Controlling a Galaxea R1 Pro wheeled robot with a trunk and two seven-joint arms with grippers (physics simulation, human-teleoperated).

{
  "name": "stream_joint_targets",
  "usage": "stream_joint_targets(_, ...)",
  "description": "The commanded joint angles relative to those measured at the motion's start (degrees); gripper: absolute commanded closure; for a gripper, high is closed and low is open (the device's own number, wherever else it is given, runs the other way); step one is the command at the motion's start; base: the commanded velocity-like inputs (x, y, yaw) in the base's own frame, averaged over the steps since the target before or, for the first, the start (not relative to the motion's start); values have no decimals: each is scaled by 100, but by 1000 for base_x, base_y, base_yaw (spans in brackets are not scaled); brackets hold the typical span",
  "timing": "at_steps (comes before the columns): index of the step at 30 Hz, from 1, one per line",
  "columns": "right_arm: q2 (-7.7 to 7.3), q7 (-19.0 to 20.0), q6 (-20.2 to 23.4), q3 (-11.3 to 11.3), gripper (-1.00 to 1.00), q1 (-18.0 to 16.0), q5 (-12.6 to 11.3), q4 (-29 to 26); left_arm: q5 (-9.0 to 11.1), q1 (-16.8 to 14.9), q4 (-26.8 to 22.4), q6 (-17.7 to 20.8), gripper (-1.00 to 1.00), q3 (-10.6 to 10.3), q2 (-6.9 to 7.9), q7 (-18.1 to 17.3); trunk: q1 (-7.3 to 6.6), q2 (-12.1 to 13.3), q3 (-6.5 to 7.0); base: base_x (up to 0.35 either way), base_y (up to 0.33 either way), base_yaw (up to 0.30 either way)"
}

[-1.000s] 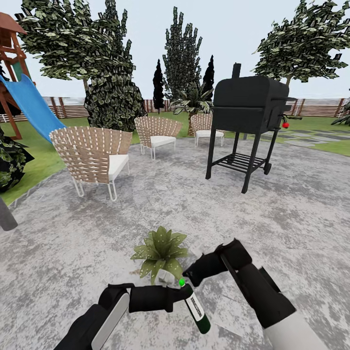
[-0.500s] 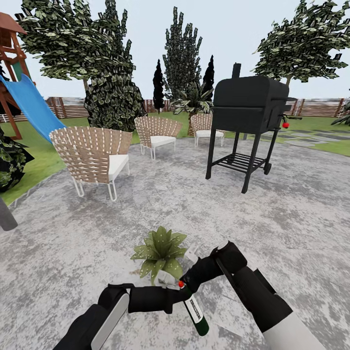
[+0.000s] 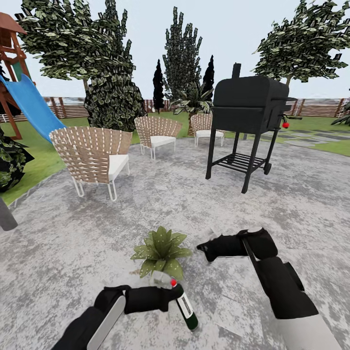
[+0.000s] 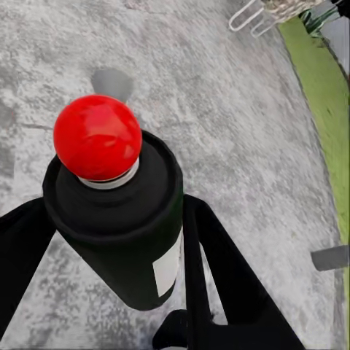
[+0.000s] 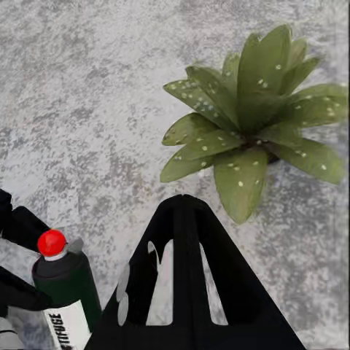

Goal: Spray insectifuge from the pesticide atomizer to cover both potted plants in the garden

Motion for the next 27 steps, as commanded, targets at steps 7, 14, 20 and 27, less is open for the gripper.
stream_joint_targets(7, 65, -1323, 5, -347, 100, -4, 32, -52, 126, 81, -5, -400, 100, -26, -222, 1543, -1, -3, -6, 0, 0, 0)
stream_joint_targets(14, 92, -2528, -266, -772, 100, -4, -7, -54, 150, 199, -6, -744, 100, -35, -683, 3239, -1, -3, -6, 0, 0, 0)
stream_joint_targets(20, 195, -3307, -348, -782, 100, -26, -4, 52, 142, 207, -6, -640, 100, -36, -712, 3295, -1, -3, -6, -240, 0, 0)
stream_joint_targets(27, 424, -3905, -310, -796, -100, -79, -26, 561, 120, 207, -6, -426, 100, 20, -690, 3662, -1, -3, -6, -325, 46, 0)
